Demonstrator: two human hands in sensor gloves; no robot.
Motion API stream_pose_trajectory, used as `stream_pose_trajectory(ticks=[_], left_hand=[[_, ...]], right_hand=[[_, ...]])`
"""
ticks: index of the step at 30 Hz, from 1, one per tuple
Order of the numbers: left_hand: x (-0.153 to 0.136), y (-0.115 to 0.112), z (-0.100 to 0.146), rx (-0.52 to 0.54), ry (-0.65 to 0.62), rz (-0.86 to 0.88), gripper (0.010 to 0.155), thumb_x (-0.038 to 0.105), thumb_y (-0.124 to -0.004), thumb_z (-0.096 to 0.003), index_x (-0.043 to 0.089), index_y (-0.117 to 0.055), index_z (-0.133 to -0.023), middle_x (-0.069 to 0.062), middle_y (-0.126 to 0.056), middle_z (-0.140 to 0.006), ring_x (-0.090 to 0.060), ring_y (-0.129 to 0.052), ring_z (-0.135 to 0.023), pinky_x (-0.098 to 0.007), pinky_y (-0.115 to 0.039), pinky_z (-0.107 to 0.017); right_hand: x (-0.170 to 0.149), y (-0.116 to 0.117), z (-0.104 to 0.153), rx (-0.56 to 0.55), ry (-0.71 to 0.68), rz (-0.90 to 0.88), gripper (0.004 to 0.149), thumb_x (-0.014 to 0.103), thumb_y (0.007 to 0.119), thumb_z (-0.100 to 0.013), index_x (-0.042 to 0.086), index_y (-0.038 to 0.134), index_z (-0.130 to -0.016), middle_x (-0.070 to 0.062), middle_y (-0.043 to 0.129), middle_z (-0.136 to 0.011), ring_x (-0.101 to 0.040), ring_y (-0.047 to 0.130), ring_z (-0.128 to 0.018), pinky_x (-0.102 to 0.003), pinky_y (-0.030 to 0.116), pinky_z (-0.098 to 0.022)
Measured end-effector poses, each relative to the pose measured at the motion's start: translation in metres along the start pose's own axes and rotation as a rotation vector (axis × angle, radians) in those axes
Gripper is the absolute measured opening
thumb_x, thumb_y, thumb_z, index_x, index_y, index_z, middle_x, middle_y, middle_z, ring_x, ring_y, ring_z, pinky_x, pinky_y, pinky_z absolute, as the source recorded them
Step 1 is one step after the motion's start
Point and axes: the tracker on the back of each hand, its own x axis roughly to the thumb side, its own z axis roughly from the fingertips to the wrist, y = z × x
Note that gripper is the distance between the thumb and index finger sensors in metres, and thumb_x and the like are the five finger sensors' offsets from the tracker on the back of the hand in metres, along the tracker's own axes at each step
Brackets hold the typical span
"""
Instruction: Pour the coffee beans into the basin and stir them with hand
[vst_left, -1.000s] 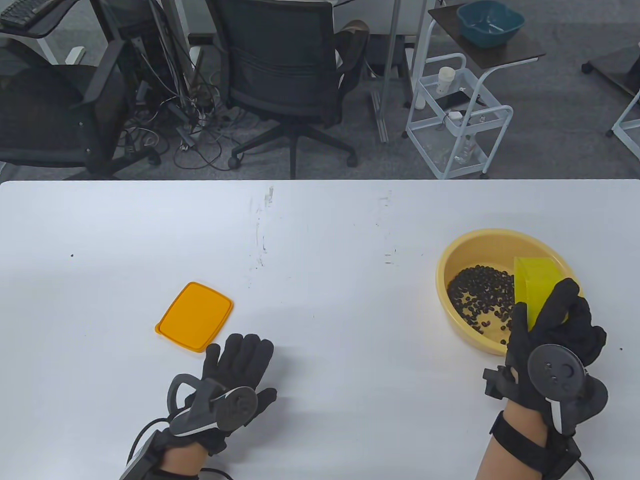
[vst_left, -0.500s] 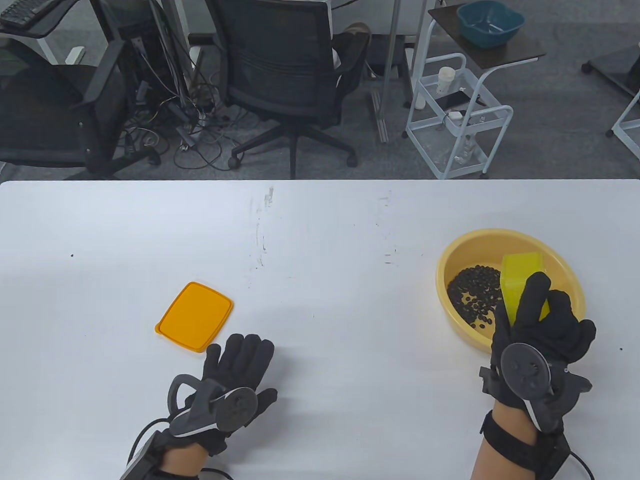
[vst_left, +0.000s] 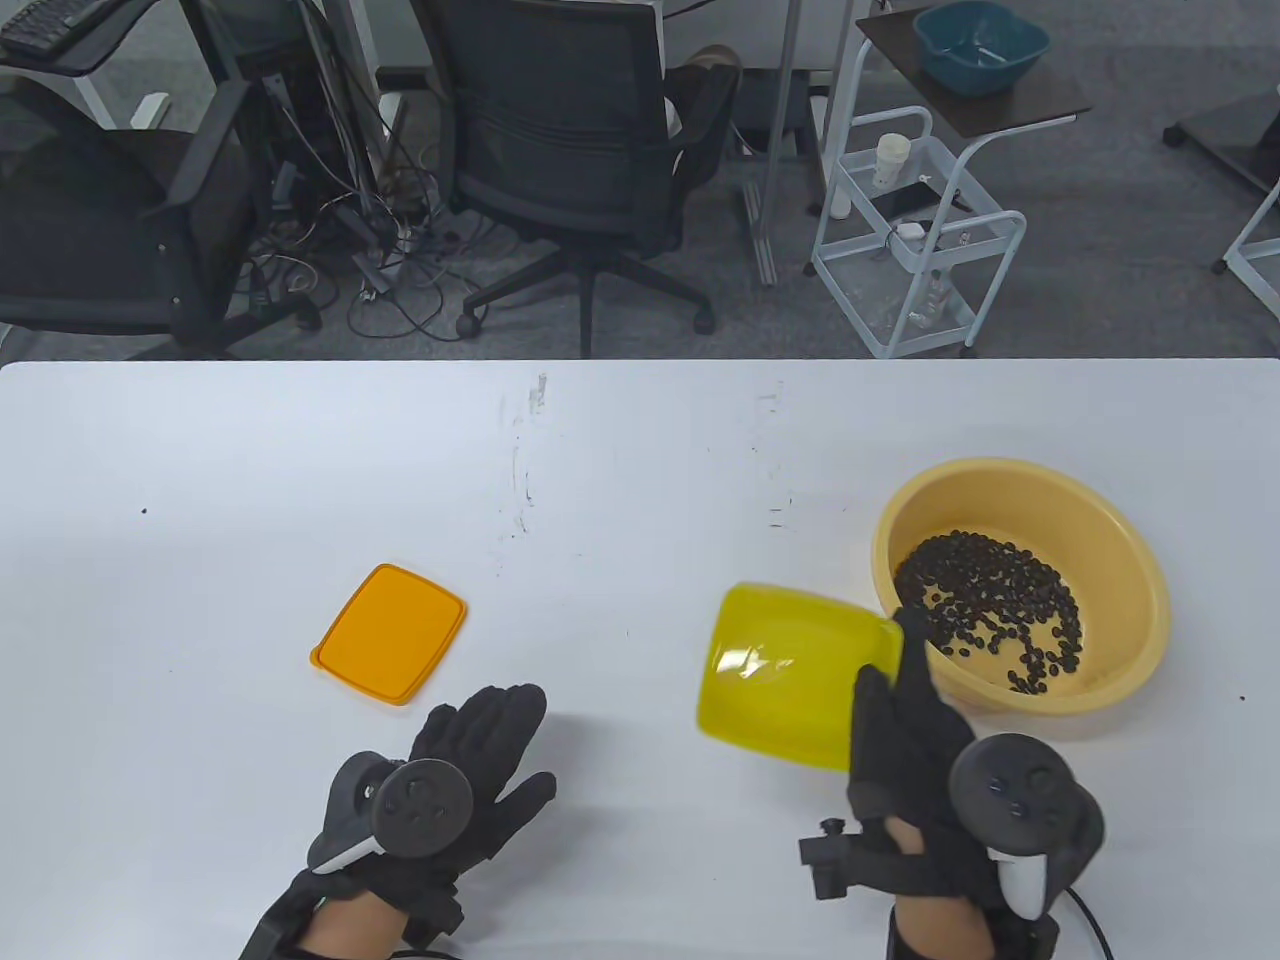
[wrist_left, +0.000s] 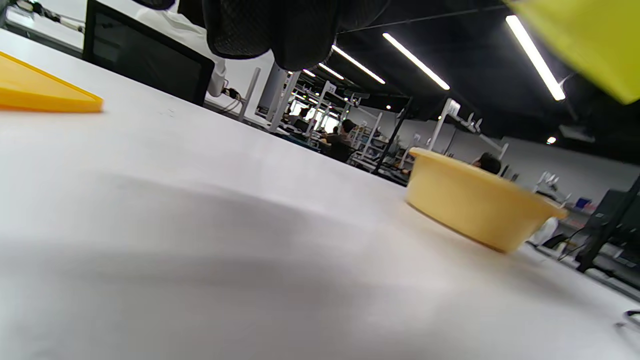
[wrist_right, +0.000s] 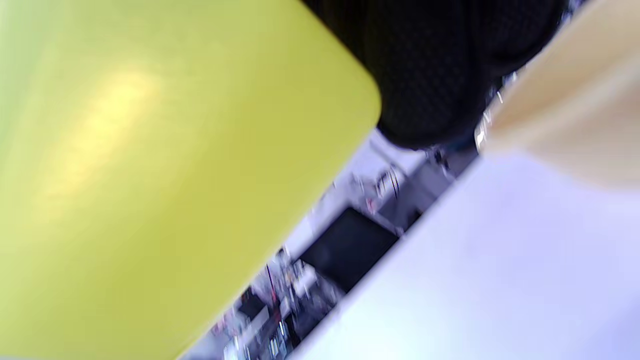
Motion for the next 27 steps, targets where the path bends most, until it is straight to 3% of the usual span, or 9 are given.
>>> stream_pose_trajectory(ticks=[3, 5, 6, 12, 15, 18, 21, 24, 27], left_hand=[[0.008, -0.005, 0.001, -0.061, -0.020, 0.123, 0.082, 0.069, -0.040, -0.0543, 0.012, -0.045, -0.113, -0.014, -0.069, -0.111, -0.043, -0.071, -0.104, -0.064, -0.051, -0.074], [0.013, -0.009, 0.001, -0.092, -0.034, 0.225, 0.085, 0.070, -0.035, -0.0537, 0.010, -0.045, -0.113, -0.016, -0.070, -0.110, -0.043, -0.072, -0.103, -0.063, -0.052, -0.073], [0.015, -0.010, 0.001, -0.096, 0.004, 0.261, 0.090, 0.070, -0.035, -0.0536, -0.001, -0.045, -0.109, -0.020, -0.071, -0.107, -0.046, -0.074, -0.099, -0.061, -0.053, -0.073], [0.017, -0.011, -0.006, -0.065, 0.197, 0.160, 0.064, 0.045, -0.053, -0.0618, -0.006, -0.060, -0.099, -0.014, -0.093, -0.082, -0.038, -0.097, -0.076, -0.057, -0.059, -0.070], [0.021, 0.007, -0.019, -0.025, 0.266, 0.152, 0.057, 0.041, -0.057, -0.0617, -0.004, -0.068, -0.095, -0.014, -0.097, -0.073, -0.037, -0.100, -0.067, -0.057, -0.059, -0.070], [0.024, 0.041, -0.043, 0.052, 0.310, -0.069, 0.051, 0.042, -0.063, -0.0608, 0.002, -0.076, -0.090, -0.009, -0.100, -0.066, -0.032, -0.103, -0.061, -0.057, -0.059, -0.070], [0.018, 0.068, -0.074, 0.118, 0.377, -0.324, 0.046, 0.043, -0.066, -0.0597, 0.008, -0.077, -0.087, -0.002, -0.099, -0.062, -0.026, -0.104, -0.058, -0.056, -0.058, -0.071], [-0.010, 0.088, -0.117, 0.108, 0.495, -0.403, 0.044, 0.043, -0.069, -0.0587, 0.011, -0.077, -0.086, -0.001, -0.098, -0.063, -0.025, -0.103, -0.060, -0.057, -0.057, -0.072], [-0.049, 0.095, -0.152, 0.072, 0.634, -0.394, 0.043, 0.043, -0.070, -0.0578, 0.013, -0.076, -0.087, -0.002, -0.097, -0.066, -0.027, -0.101, -0.065, -0.058, -0.055, -0.073]], right_hand=[[0.004, 0.052, 0.007, 0.175, -0.007, 0.087, 0.066, 0.043, 0.055, -0.053, -0.005, 0.054, -0.098, -0.026, 0.083, -0.067, -0.033, 0.097, -0.030, -0.053, 0.073, -0.046], [0.005, 0.077, 0.011, 0.223, -0.017, 0.132, 0.066, 0.043, 0.054, -0.052, -0.004, 0.053, -0.098, -0.025, 0.083, -0.067, -0.032, 0.097, -0.029, -0.052, 0.073, -0.046], [0.005, 0.085, 0.013, 0.221, -0.021, 0.152, 0.066, 0.043, 0.053, -0.052, -0.005, 0.052, -0.098, -0.025, 0.083, -0.068, -0.031, 0.098, -0.029, -0.052, 0.073, -0.046], [0.002, 0.099, 0.019, 0.297, -0.087, 0.111, 0.071, 0.046, 0.053, -0.052, -0.012, 0.049, -0.094, -0.028, 0.082, -0.065, -0.031, 0.099, -0.028, -0.054, 0.072, -0.047], [-0.005, 0.084, 0.019, 0.285, -0.100, 0.024, 0.081, 0.059, 0.047, -0.051, -0.008, 0.052, -0.096, -0.025, 0.080, -0.074, -0.037, 0.095, -0.041, -0.059, 0.065, -0.052], [-0.007, 0.048, 0.020, 0.056, -0.125, 0.040, 0.079, 0.060, 0.048, -0.050, 0.003, 0.045, -0.104, -0.027, 0.058, -0.094, -0.048, 0.078, -0.067, -0.067, 0.047, -0.060], [-0.011, 0.015, 0.026, -0.174, -0.116, 0.264, 0.078, 0.061, 0.048, -0.051, 0.007, 0.042, -0.107, -0.026, 0.041, -0.104, -0.054, 0.058, -0.086, -0.072, 0.030, -0.063], [-0.028, -0.014, 0.026, -0.370, -0.063, 0.417, 0.079, 0.061, 0.047, -0.052, 0.007, 0.040, -0.108, -0.025, 0.034, -0.107, -0.057, 0.042, -0.093, -0.072, 0.021, -0.063], [-0.047, -0.032, 0.024, -0.386, 0.016, 0.327, 0.079, 0.060, 0.048, -0.052, 0.005, 0.040, -0.108, -0.026, 0.032, -0.106, -0.059, 0.019, -0.096, -0.070, 0.011, -0.061]])
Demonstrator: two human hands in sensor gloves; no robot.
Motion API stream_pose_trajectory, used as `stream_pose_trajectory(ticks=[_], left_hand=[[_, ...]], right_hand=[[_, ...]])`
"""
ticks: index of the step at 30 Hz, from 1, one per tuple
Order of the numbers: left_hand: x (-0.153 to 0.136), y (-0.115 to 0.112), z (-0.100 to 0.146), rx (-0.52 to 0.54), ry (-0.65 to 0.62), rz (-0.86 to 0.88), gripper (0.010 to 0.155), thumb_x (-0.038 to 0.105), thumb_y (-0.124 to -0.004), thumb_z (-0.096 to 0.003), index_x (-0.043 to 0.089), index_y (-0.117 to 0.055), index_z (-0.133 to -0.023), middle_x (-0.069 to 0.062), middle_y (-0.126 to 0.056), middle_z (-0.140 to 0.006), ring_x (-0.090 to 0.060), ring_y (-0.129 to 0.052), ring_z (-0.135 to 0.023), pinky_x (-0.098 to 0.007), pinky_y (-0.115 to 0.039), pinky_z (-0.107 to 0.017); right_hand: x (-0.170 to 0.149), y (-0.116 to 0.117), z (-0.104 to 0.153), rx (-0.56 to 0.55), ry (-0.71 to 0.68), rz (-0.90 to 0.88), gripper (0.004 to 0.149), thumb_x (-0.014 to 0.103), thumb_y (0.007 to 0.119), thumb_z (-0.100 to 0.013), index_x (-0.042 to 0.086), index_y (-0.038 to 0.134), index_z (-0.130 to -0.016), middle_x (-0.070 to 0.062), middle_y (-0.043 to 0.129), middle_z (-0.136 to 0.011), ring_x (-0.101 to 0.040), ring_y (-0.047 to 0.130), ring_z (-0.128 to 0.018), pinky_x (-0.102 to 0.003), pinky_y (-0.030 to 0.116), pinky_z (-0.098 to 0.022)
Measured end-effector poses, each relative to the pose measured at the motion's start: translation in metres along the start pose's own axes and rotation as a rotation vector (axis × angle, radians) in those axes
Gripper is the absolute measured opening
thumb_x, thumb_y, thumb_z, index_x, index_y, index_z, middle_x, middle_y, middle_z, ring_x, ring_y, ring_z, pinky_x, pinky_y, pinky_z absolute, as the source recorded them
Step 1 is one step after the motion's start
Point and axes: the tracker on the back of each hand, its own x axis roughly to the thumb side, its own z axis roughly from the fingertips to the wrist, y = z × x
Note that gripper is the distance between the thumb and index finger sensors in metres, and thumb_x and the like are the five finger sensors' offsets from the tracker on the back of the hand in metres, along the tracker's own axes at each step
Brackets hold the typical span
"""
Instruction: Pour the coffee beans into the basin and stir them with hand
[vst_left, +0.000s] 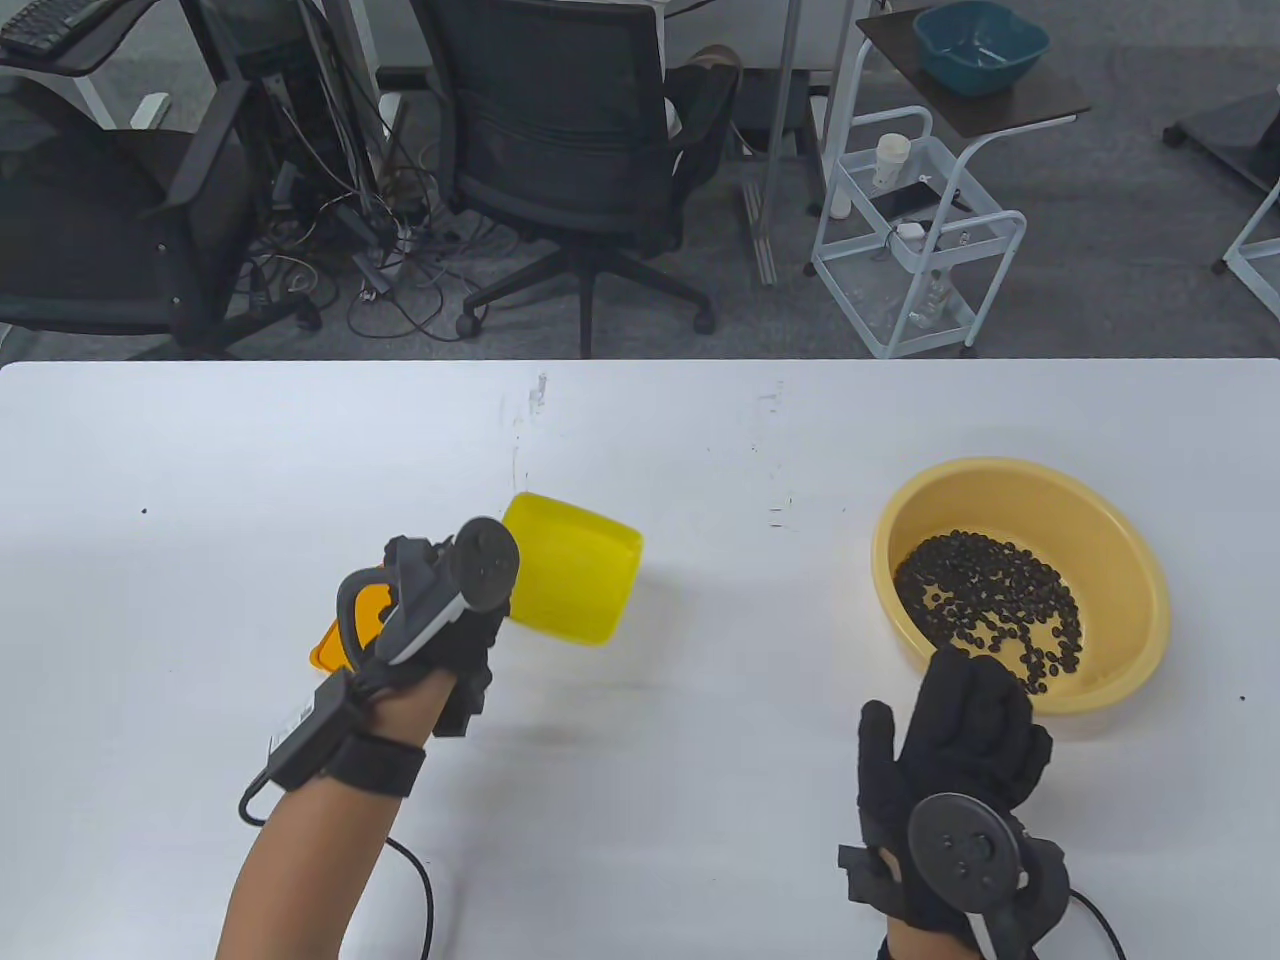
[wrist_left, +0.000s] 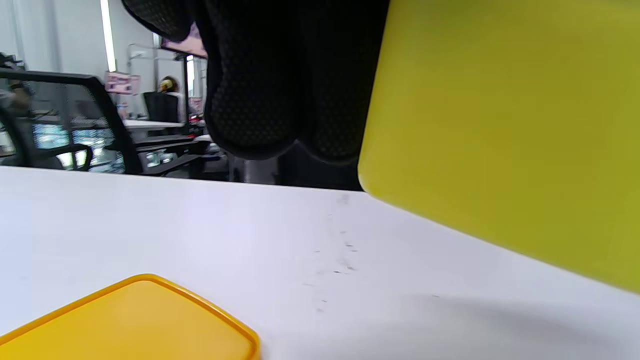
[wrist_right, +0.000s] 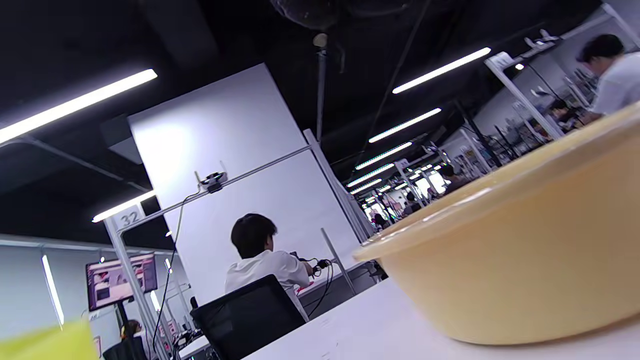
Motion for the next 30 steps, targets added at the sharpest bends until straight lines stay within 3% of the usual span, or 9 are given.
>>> stream_pose_trajectory(ticks=[6, 12, 18, 22, 24, 28, 30], left_hand=[[-0.032, -0.043, -0.064, -0.113, 0.216, 0.022, 0.043, 0.040, -0.069, -0.0584, 0.012, -0.074, -0.090, -0.004, -0.096, -0.071, -0.030, -0.099, -0.069, -0.059, -0.052, -0.074], [-0.049, -0.069, -0.085, -0.157, 0.304, 0.058, 0.043, 0.041, -0.067, -0.0589, 0.011, -0.075, -0.089, -0.004, -0.096, -0.069, -0.029, -0.100, -0.067, -0.058, -0.054, -0.074], [-0.057, -0.079, -0.090, -0.187, 0.299, 0.060, 0.047, 0.042, -0.064, -0.0593, 0.011, -0.070, -0.095, -0.003, -0.096, -0.072, -0.028, -0.100, -0.069, -0.057, -0.054, -0.074], [-0.061, -0.069, -0.082, -0.171, 0.256, 0.073, 0.056, 0.046, -0.058, -0.0595, 0.011, -0.059, -0.103, -0.009, -0.087, -0.088, -0.036, -0.091, -0.082, -0.058, -0.052, -0.075], [-0.061, -0.052, -0.070, -0.130, 0.212, 0.016, 0.060, 0.048, -0.058, -0.0590, 0.011, -0.055, -0.106, -0.011, -0.082, -0.094, -0.038, -0.086, -0.088, -0.059, -0.050, -0.075], [-0.054, -0.006, -0.027, -0.037, 0.009, -0.044, 0.065, 0.053, -0.058, -0.0575, 0.013, -0.051, -0.108, -0.013, -0.077, -0.100, -0.041, -0.081, -0.093, -0.060, -0.048, -0.076], [-0.045, 0.013, 0.009, 0.028, -0.169, -0.054, 0.067, 0.055, -0.057, -0.0571, 0.014, -0.049, -0.109, -0.013, -0.074, -0.103, -0.041, -0.079, -0.095, -0.061, -0.048, -0.076]], right_hand=[[-0.013, -0.004, -0.004, -0.026, 0.067, -0.021, 0.080, 0.060, 0.048, -0.052, 0.004, 0.038, -0.108, -0.026, 0.029, -0.107, -0.058, 0.013, -0.096, -0.070, 0.008, -0.061], [-0.011, 0.001, -0.005, -0.021, 0.071, 0.038, 0.080, 0.060, 0.048, -0.052, 0.003, 0.038, -0.108, -0.027, 0.029, -0.106, -0.058, 0.012, -0.096, -0.070, 0.008, -0.061], [-0.011, 0.003, -0.005, -0.011, 0.078, 0.053, 0.080, 0.060, 0.048, -0.052, 0.004, 0.038, -0.108, -0.026, 0.029, -0.107, -0.058, 0.011, -0.096, -0.070, 0.008, -0.061], [-0.011, 0.005, -0.004, 0.000, 0.084, 0.057, 0.080, 0.060, 0.048, -0.052, 0.004, 0.039, -0.108, -0.026, 0.029, -0.107, -0.058, 0.011, -0.096, -0.070, 0.008, -0.061], [-0.012, 0.008, -0.004, 0.024, 0.087, 0.055, 0.080, 0.060, 0.048, -0.052, 0.004, 0.038, -0.108, -0.026, 0.028, -0.107, -0.058, 0.011, -0.096, -0.070, 0.007, -0.061], [-0.015, 0.011, -0.006, 0.074, 0.090, 0.053, 0.081, 0.060, 0.048, -0.051, 0.005, 0.035, -0.109, -0.026, 0.027, -0.107, -0.058, 0.015, -0.097, -0.070, 0.010, -0.061], [-0.019, 0.012, -0.007, 0.085, 0.106, 0.025, 0.081, 0.061, 0.048, -0.051, 0.007, 0.029, -0.109, -0.025, 0.024, -0.107, -0.058, 0.017, -0.097, -0.071, 0.011, -0.061]])
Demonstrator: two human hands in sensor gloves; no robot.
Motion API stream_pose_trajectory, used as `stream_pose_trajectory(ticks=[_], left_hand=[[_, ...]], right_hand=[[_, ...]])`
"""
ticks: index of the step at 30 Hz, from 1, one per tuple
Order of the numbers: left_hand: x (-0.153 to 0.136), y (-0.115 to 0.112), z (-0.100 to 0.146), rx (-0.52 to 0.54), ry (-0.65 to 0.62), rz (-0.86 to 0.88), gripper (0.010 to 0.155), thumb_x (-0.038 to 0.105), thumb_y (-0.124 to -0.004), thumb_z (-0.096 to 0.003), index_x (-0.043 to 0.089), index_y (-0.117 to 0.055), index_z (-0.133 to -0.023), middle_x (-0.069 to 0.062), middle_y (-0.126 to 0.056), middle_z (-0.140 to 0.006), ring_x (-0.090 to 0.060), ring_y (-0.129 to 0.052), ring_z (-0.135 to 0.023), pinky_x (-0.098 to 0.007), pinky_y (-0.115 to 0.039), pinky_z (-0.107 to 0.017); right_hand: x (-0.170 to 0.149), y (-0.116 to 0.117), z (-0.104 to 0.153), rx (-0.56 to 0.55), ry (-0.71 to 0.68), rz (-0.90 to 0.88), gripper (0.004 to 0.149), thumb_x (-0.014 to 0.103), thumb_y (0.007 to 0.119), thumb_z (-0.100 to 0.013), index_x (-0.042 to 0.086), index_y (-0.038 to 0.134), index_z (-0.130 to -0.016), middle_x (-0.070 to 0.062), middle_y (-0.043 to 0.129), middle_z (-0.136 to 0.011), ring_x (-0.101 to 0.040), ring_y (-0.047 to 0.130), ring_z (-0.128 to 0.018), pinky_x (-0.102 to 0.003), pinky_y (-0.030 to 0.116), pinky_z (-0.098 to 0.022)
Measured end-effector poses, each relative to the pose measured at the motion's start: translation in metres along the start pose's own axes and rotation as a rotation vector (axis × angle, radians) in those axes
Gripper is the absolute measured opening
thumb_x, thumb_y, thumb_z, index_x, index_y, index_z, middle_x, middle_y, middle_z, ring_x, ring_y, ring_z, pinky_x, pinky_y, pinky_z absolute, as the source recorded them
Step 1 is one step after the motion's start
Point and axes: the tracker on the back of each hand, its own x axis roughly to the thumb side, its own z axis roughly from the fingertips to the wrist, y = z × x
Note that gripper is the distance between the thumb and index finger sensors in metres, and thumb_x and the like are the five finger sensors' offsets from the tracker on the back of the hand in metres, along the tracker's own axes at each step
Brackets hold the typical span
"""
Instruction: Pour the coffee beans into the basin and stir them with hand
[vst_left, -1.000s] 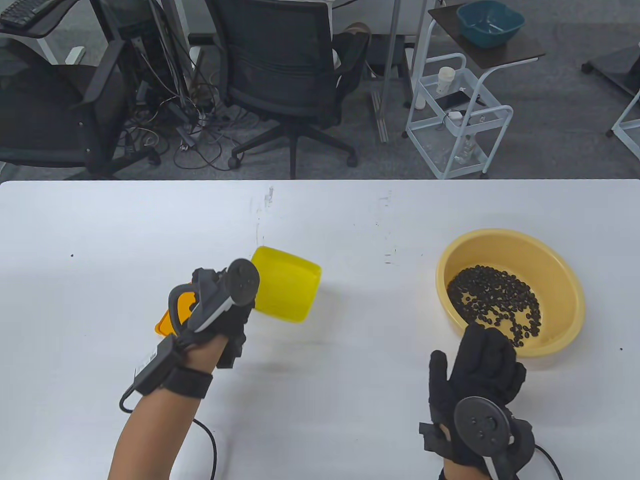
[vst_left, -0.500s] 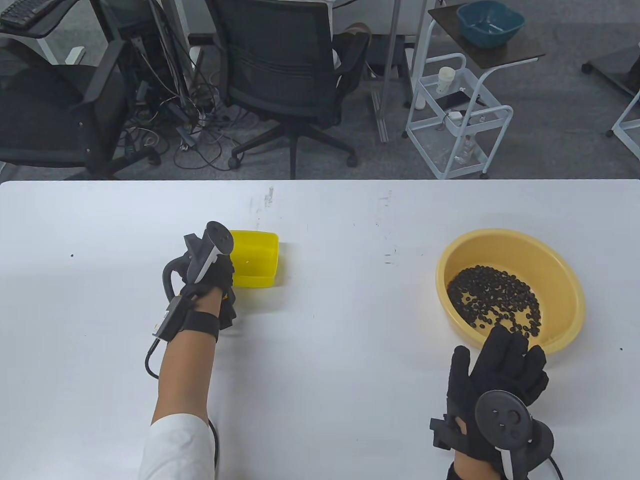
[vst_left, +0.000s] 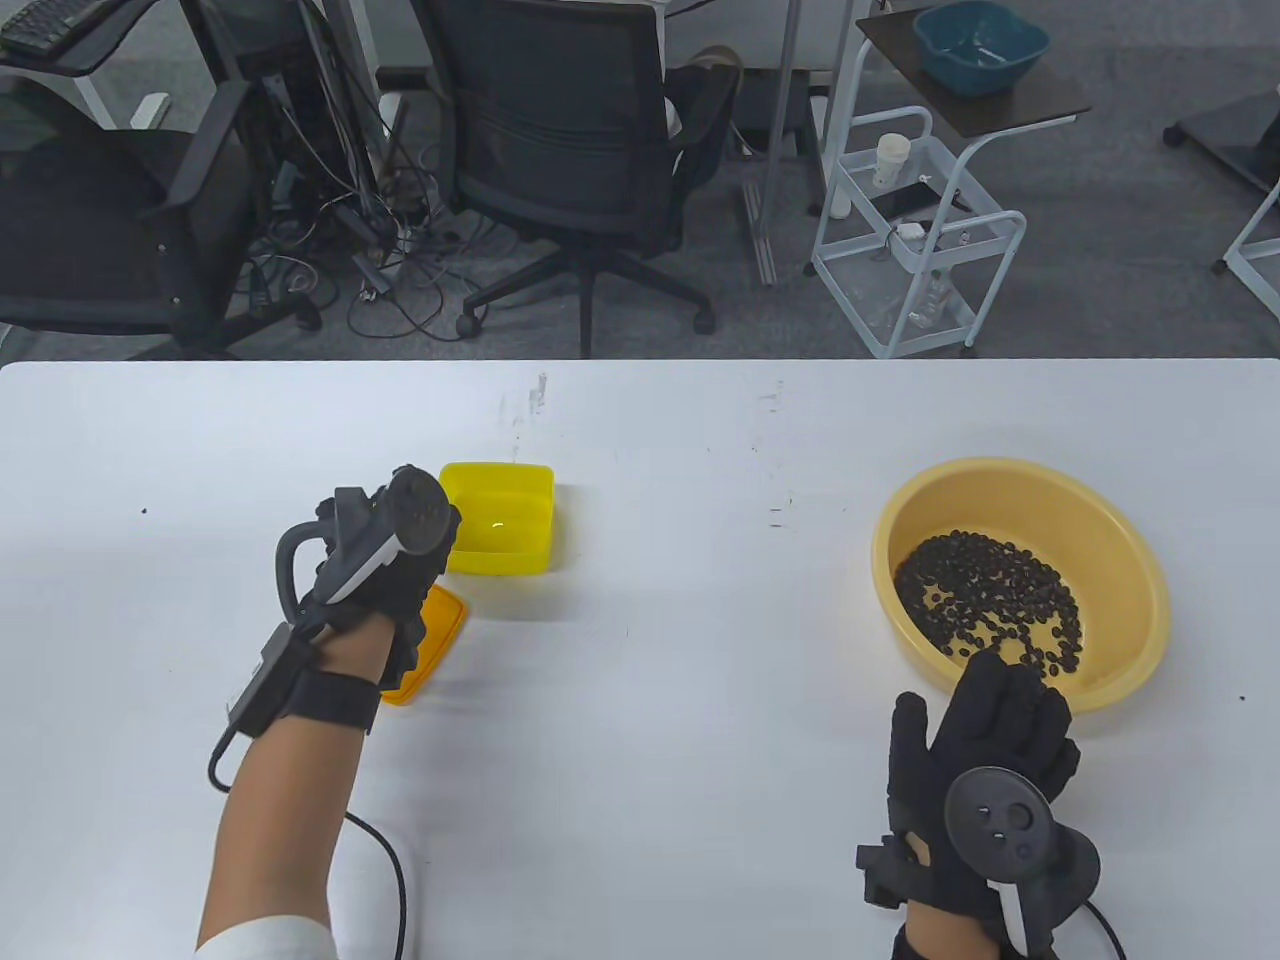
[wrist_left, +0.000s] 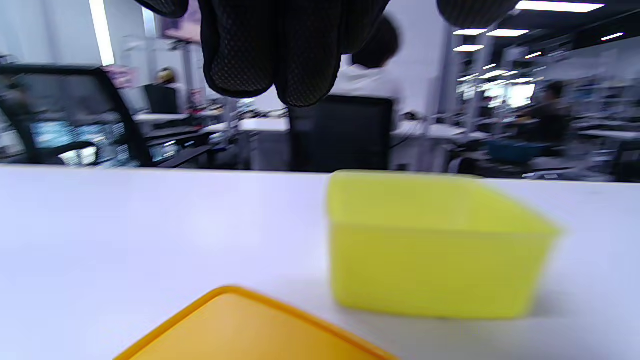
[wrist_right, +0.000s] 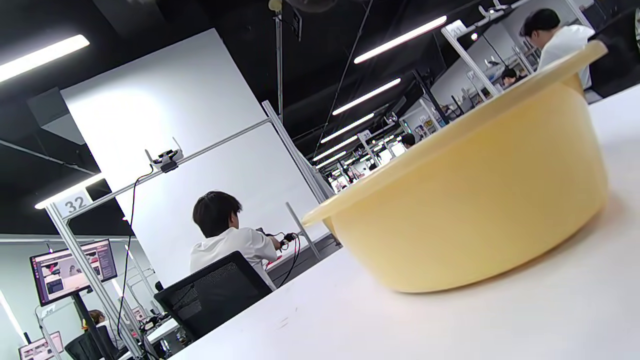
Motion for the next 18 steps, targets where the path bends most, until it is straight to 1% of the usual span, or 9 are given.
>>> stream_pose_trajectory(ticks=[2, 4, 7, 8, 11, 14, 16, 17, 18], left_hand=[[0.017, 0.013, 0.040, 0.067, -0.167, -0.029, 0.068, 0.056, -0.057, -0.0562, 0.015, -0.050, -0.109, -0.012, -0.075, -0.103, -0.039, -0.080, -0.095, -0.061, -0.048, -0.075], [0.037, 0.016, 0.089, 0.139, -0.363, -0.035, 0.067, 0.057, -0.058, -0.0550, 0.017, -0.053, -0.109, -0.010, -0.077, -0.103, -0.038, -0.082, -0.096, -0.062, -0.049, -0.075], [0.061, 0.002, 0.156, 0.210, -0.573, 0.003, 0.063, 0.053, -0.059, -0.0548, 0.021, -0.055, -0.108, -0.007, -0.079, -0.104, -0.036, -0.085, -0.096, -0.063, -0.051, -0.075], [0.066, -0.007, 0.173, 0.210, -0.600, 0.013, 0.062, 0.052, -0.060, -0.0547, 0.021, -0.054, -0.109, -0.008, -0.078, -0.105, -0.036, -0.085, -0.096, -0.063, -0.050, -0.075], [0.074, -0.034, 0.200, 0.185, -0.641, -0.026, 0.066, 0.055, -0.060, -0.0535, 0.023, -0.049, -0.111, -0.006, -0.070, -0.111, -0.038, -0.077, -0.104, -0.064, -0.047, -0.076], [0.070, -0.059, 0.204, 0.160, -0.586, -0.127, 0.075, 0.062, -0.058, -0.0516, 0.024, -0.038, -0.113, -0.008, -0.053, -0.119, -0.041, -0.059, -0.112, -0.066, -0.041, -0.077], [0.066, -0.069, 0.201, 0.116, -0.557, -0.142, 0.078, 0.065, -0.055, -0.0517, 0.026, -0.030, -0.114, -0.011, -0.040, -0.122, -0.045, -0.047, -0.114, -0.067, -0.037, -0.077], [0.064, -0.073, 0.200, 0.092, -0.532, -0.156, 0.078, 0.065, -0.055, -0.0518, 0.026, -0.029, -0.114, -0.013, -0.037, -0.122, -0.046, -0.043, -0.114, -0.067, -0.036, -0.077], [0.063, -0.075, 0.199, 0.084, -0.517, -0.177, 0.079, 0.066, -0.055, -0.0520, 0.026, -0.028, -0.114, -0.013, -0.036, -0.122, -0.047, -0.042, -0.114, -0.067, -0.035, -0.077]], right_hand=[[-0.007, -0.002, -0.003, 0.007, 0.032, -0.054, 0.082, 0.061, 0.048, -0.051, 0.008, 0.024, -0.109, -0.025, 0.022, -0.107, -0.058, 0.019, -0.097, -0.071, 0.012, -0.062], [-0.017, -0.007, -0.008, 0.002, 0.094, -0.133, 0.083, 0.062, 0.048, -0.051, 0.010, 0.017, -0.108, -0.024, 0.017, -0.107, -0.058, 0.018, -0.097, -0.071, 0.013, -0.062], [-0.033, -0.012, -0.022, 0.035, 0.208, -0.289, 0.086, 0.063, 0.048, -0.052, 0.012, 0.005, -0.105, -0.024, 0.008, -0.105, -0.059, 0.015, -0.096, -0.071, 0.012, -0.062], [-0.039, -0.012, -0.028, 0.065, 0.270, -0.311, 0.086, 0.063, 0.049, -0.052, 0.012, 0.001, -0.103, -0.025, 0.004, -0.104, -0.059, 0.012, -0.095, -0.070, 0.011, -0.062], [-0.057, -0.012, -0.048, 0.119, 0.388, -0.216, 0.089, 0.063, 0.050, -0.052, 0.016, -0.011, -0.097, -0.024, -0.008, -0.100, -0.061, 0.006, -0.093, -0.071, 0.008, -0.061], [-0.078, -0.012, -0.069, 0.117, 0.488, -0.079, 0.091, 0.063, 0.051, -0.052, 0.016, -0.014, -0.094, -0.025, -0.008, -0.099, -0.061, 0.007, -0.093, -0.071, 0.010, -0.061], [-0.089, -0.012, -0.080, 0.122, 0.547, -0.007, 0.084, 0.060, 0.054, -0.052, 0.021, -0.005, -0.098, -0.020, 0.002, -0.104, -0.060, 0.015, -0.095, -0.070, 0.015, -0.063], [-0.094, -0.010, -0.086, 0.131, 0.572, 0.032, 0.083, 0.059, 0.054, -0.052, 0.020, -0.002, -0.100, -0.021, 0.011, -0.106, -0.059, 0.024, -0.096, -0.069, 0.022, -0.065], [-0.099, -0.008, -0.090, 0.139, 0.615, 0.052, 0.083, 0.058, 0.055, -0.052, 0.020, -0.002, -0.099, -0.023, 0.014, -0.105, -0.058, 0.030, -0.096, -0.069, 0.026, -0.065]])
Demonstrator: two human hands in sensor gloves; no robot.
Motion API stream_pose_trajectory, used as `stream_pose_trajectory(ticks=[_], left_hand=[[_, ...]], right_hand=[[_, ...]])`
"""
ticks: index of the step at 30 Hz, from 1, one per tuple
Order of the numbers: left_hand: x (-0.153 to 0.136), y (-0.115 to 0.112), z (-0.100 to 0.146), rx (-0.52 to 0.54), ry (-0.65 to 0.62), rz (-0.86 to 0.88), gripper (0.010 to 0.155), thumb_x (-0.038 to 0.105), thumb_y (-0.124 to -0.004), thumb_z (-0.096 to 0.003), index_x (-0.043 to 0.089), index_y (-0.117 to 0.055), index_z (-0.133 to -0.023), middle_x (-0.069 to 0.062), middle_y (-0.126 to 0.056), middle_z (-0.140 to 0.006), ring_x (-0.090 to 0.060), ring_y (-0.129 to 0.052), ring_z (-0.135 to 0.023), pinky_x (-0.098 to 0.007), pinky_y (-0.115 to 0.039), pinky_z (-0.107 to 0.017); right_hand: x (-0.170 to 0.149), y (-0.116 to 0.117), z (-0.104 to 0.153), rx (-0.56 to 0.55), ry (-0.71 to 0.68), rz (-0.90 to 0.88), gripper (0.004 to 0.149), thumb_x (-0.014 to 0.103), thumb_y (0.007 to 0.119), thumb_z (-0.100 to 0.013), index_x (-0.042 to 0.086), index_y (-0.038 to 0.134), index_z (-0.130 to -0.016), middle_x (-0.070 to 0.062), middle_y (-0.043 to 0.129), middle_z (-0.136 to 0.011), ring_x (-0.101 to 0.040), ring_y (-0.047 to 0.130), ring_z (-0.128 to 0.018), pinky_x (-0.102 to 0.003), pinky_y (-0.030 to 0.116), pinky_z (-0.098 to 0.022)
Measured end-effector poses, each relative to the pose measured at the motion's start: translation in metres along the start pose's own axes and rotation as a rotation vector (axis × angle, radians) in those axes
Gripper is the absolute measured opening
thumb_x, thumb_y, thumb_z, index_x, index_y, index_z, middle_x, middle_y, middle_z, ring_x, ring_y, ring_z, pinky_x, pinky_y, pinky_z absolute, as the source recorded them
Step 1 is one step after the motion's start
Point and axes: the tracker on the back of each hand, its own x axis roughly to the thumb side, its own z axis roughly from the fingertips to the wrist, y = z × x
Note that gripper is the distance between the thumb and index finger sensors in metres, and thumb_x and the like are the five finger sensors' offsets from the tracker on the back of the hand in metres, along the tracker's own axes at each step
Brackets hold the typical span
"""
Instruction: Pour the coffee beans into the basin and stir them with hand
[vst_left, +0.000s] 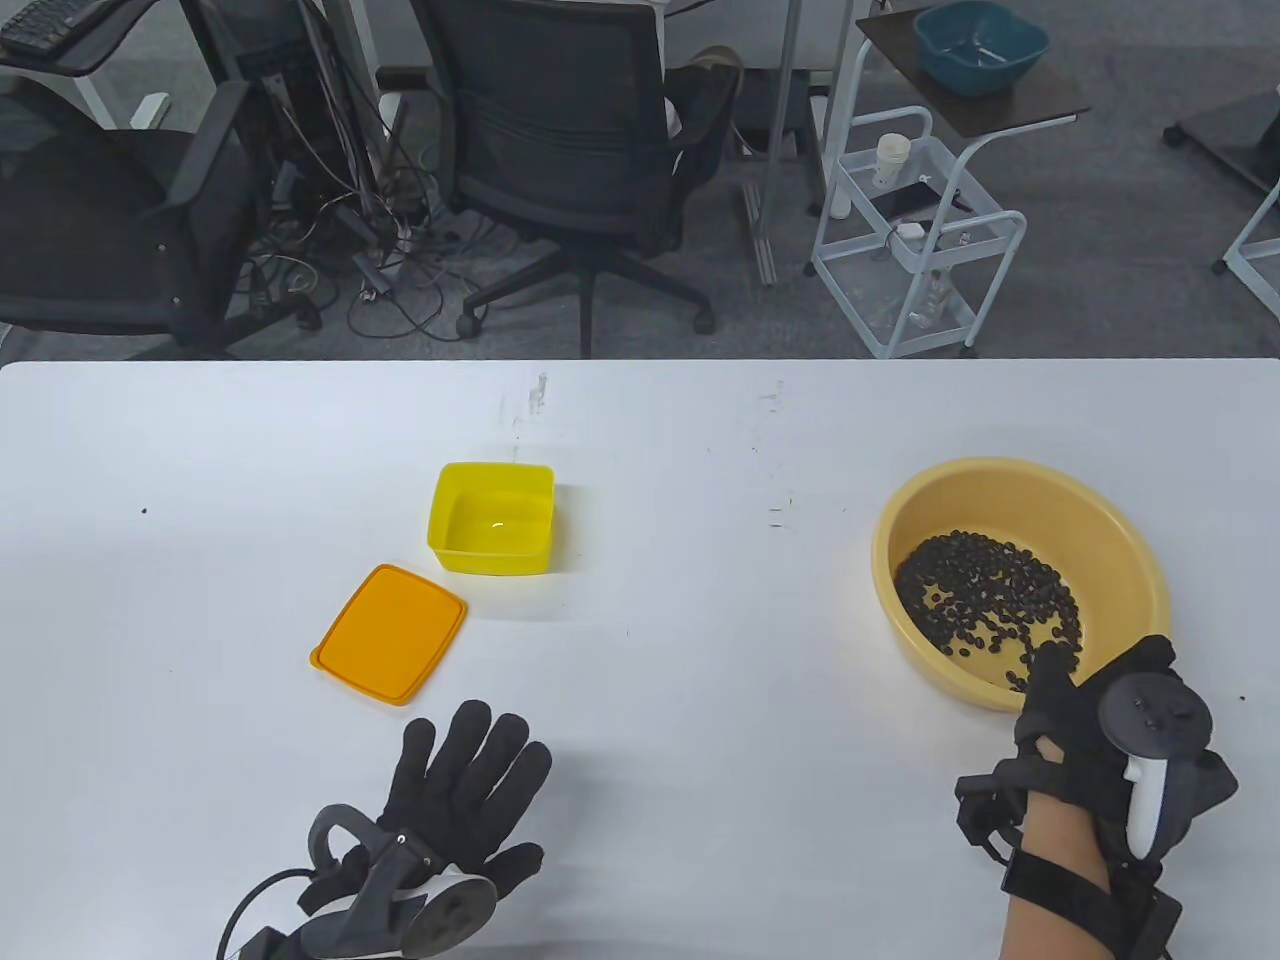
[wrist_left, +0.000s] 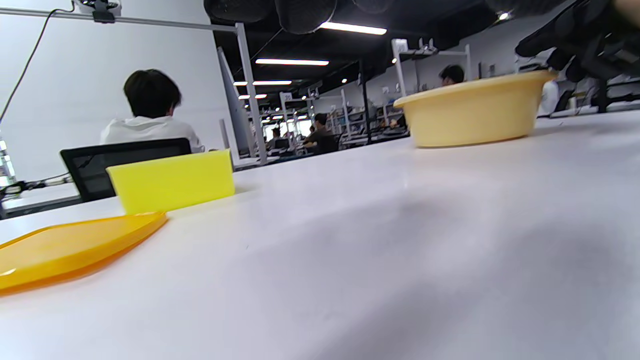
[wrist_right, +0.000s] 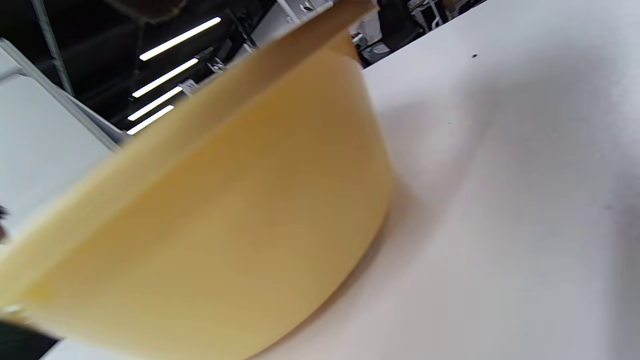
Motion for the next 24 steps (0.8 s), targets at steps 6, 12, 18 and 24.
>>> stream_pose_trajectory(ticks=[6, 12, 18, 24], left_hand=[[-0.002, -0.009, -0.002, -0.036, 0.027, -0.029, 0.079, 0.066, -0.054, -0.0520, 0.027, -0.025, -0.114, -0.013, -0.034, -0.122, -0.047, -0.040, -0.114, -0.067, -0.035, -0.077], [-0.005, -0.008, -0.004, -0.020, 0.041, 0.006, 0.079, 0.066, -0.055, -0.0521, 0.027, -0.025, -0.114, -0.013, -0.036, -0.122, -0.047, -0.042, -0.114, -0.067, -0.035, -0.077], [-0.006, -0.012, -0.008, -0.042, 0.040, 0.057, 0.079, 0.066, -0.054, -0.0524, 0.026, -0.025, -0.114, -0.013, -0.037, -0.122, -0.047, -0.045, -0.113, -0.067, -0.036, -0.077], [-0.005, -0.009, -0.008, -0.014, 0.042, 0.050, 0.078, 0.065, -0.055, -0.0525, 0.025, -0.029, -0.114, -0.012, -0.041, -0.121, -0.046, -0.046, -0.113, -0.067, -0.036, -0.077]], right_hand=[[-0.014, 0.017, -0.022, 0.043, 0.144, -0.102, 0.084, 0.055, 0.056, -0.052, 0.017, -0.004, -0.097, -0.026, 0.027, -0.102, -0.054, 0.059, -0.089, -0.067, 0.044, -0.063], [-0.020, 0.018, -0.028, 0.040, 0.220, -0.352, 0.070, 0.035, 0.055, -0.053, 0.027, 0.001, -0.096, -0.025, 0.057, -0.090, -0.040, 0.094, -0.056, -0.055, 0.068, -0.054], [-0.009, 0.006, -0.021, 0.148, 0.060, -0.450, 0.065, 0.031, 0.060, -0.051, 0.027, 0.018, -0.102, -0.028, 0.067, -0.082, -0.037, 0.094, -0.035, -0.053, 0.071, -0.050], [0.037, 0.001, 0.032, 0.318, -0.330, -0.405, 0.063, 0.033, 0.060, -0.051, 0.029, 0.024, -0.103, -0.026, 0.071, -0.081, -0.036, 0.094, -0.033, -0.053, 0.070, -0.050]])
